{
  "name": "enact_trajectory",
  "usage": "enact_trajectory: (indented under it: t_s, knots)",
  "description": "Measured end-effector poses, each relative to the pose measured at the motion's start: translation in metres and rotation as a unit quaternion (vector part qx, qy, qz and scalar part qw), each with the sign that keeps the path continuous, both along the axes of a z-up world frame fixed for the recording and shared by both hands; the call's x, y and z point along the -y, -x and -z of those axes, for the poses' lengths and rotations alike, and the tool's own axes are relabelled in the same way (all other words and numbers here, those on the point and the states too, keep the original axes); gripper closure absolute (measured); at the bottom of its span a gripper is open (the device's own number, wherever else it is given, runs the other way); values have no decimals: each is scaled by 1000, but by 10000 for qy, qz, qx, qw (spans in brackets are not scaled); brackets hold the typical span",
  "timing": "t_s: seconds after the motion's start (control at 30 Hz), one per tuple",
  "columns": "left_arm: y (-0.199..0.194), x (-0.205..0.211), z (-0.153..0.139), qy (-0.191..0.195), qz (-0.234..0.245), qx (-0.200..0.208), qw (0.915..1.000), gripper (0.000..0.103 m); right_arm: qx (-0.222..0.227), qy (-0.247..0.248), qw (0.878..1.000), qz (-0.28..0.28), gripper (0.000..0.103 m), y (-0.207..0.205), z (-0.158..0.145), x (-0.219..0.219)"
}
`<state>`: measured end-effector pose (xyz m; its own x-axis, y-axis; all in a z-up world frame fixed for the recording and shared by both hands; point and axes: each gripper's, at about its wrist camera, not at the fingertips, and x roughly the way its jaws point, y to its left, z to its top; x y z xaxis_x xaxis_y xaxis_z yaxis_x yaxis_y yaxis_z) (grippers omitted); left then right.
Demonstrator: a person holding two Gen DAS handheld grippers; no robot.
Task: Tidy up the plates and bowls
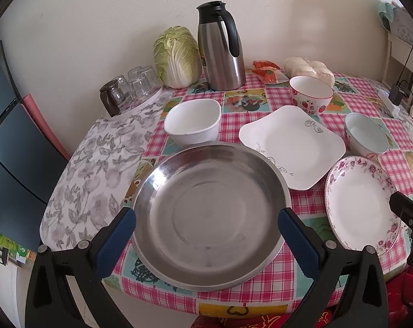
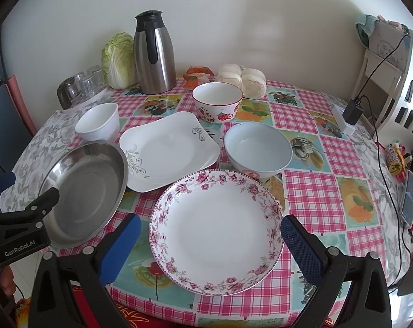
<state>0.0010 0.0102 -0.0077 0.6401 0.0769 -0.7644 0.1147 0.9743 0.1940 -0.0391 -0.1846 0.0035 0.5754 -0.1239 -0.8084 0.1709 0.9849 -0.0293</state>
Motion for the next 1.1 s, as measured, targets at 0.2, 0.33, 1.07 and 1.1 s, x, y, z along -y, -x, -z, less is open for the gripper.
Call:
enact_trajectory:
  t_s: [0.2, 0.33, 1.07, 1.1]
  knots:
    - [-1, 2, 0, -1, -55, -21, 10000, 0, -2, 3, 10000, -1, 0, 0, 0, 0]
    - [-2, 1, 1, 12, -79, -39, 10000, 0, -1, 4, 10000, 2, 0, 0, 1, 0]
    - [-4, 1, 4, 22, -122, -115, 9999, 0, -16, 16, 10000, -3, 0, 0, 3, -2]
    - [-4, 1, 4, 23, -122, -117, 9999, 0, -18, 16, 10000, -2, 0, -1, 3, -2]
